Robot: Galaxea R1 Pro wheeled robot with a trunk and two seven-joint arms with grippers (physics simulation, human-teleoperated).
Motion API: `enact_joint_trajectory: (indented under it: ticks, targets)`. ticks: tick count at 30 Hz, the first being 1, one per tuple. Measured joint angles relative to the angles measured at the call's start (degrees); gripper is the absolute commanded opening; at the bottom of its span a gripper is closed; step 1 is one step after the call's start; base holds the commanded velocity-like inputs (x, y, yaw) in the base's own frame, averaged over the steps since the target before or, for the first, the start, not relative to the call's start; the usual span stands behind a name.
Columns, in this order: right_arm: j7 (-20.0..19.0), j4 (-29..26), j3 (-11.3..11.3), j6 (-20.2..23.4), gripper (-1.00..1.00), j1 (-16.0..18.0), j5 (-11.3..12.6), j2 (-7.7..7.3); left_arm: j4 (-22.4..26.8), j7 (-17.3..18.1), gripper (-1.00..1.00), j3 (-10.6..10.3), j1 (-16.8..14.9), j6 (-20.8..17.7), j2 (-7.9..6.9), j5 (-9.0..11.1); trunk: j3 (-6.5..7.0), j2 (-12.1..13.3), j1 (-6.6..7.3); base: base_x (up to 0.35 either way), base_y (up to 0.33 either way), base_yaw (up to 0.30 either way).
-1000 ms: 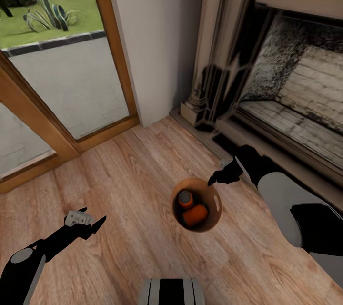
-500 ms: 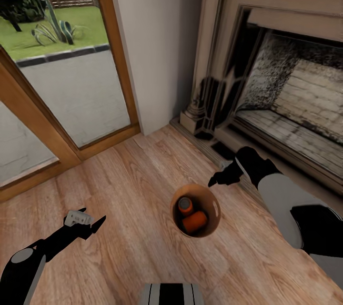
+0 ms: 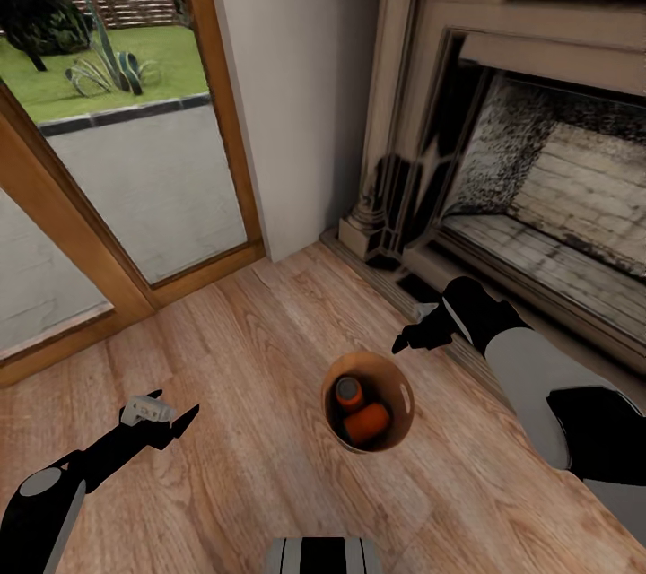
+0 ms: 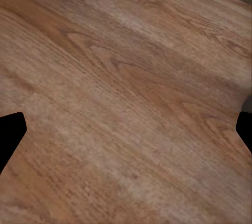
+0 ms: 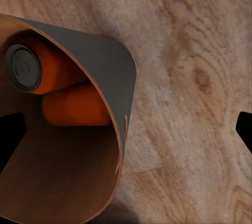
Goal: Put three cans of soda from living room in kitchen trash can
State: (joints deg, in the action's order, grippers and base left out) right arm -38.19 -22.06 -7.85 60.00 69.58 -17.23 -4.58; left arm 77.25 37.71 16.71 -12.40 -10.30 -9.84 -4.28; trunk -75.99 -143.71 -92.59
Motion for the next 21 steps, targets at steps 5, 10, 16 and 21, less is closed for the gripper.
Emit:
enact_joint_trajectory:
  ticks: [5,10,16,21]
  targets:
    - [0.0,0.0,0.0,0.0,1.0,0.0,0.0,0.0,-0.2,-0.1,1.0,0.0,0.0,-0.1,0.0,-0.3,0.0,0.0,0.0,-0.074,0.0,0.0]
    - [0.1,0.0,0.0,0.0,1.0,-0.1,-0.1,0.06,-0.3,-0.1,1.0,0.0,0.0,-0.3,0.0,-0.4,0.0,0.0,0.0,-0.262,0.0,0.0]
    - [0.1,0.0,0.0,0.0,1.0,-0.2,-0.1,0.02,-0.3,0.0,1.0,0.0,0.0,-0.1,0.0,0.0,0.0,0.0,0.0,-0.271,0.0,0.0]
    - [0.1,0.0,-0.1,0.0,1.0,-0.4,-0.1,0.01,-0.3,-0.1,1.0,-0.1,0.0,-0.4,0.0,-0.2,0.88,0.1,0.11,-0.066,0.0,0.0]
